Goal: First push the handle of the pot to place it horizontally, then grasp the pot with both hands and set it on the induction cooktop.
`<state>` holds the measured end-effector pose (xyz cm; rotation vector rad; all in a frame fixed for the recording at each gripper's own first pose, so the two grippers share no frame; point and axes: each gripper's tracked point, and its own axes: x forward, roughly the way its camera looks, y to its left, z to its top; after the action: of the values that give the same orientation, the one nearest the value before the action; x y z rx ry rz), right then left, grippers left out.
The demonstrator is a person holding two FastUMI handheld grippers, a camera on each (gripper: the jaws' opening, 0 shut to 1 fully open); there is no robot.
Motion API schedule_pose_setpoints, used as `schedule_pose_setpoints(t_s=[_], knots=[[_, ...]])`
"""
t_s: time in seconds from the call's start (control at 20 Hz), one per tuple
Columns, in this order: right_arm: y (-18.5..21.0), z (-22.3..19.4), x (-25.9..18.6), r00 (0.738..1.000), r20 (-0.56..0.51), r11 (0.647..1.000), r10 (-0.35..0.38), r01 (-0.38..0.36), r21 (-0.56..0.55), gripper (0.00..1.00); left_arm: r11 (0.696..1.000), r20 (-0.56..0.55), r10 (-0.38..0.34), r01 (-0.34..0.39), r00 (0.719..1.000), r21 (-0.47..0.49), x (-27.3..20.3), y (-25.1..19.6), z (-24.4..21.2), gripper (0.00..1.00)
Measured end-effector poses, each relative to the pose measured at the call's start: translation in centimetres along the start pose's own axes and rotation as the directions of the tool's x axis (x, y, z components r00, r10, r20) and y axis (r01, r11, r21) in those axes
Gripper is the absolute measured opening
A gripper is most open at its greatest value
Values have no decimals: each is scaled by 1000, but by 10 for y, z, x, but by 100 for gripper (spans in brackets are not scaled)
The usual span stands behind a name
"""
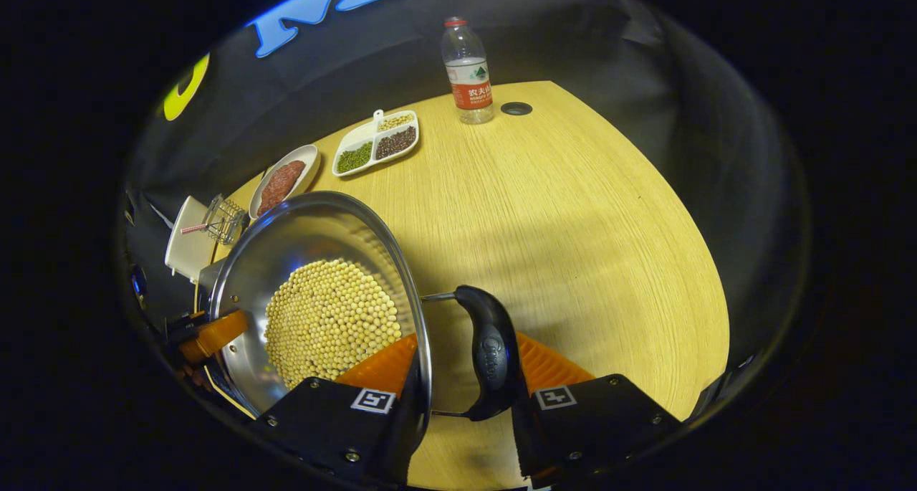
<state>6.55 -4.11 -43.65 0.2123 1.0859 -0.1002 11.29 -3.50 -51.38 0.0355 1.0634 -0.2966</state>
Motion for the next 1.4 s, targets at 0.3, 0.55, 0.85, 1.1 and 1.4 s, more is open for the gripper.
schedule_pose_setpoints(t_s=[0.3,0.55,0.85,1.1,1.4], knots=[[21,1,-20,1000,28,1000,0,1,-17,56,1000,6,2,-2,1000,-10,-4,3,1,64],[52,-4,-28,1000,24,999,16,-15,-31,56,1000,23,22,-21,1000,-18,-9,7,4,60],[93,-6,-34,999,19,997,30,-29,-65,56,999,34,36,-35,999,-37,-9,5,1,64],[122,-10,-35,999,11,997,43,-42,-70,56,998,38,46,-45,998,-36,-10,6,1,64],[154,-14,-34,999,9,996,49,-48,-69,56,998,40,48,-47,998,-40,-7,6,1,64]])
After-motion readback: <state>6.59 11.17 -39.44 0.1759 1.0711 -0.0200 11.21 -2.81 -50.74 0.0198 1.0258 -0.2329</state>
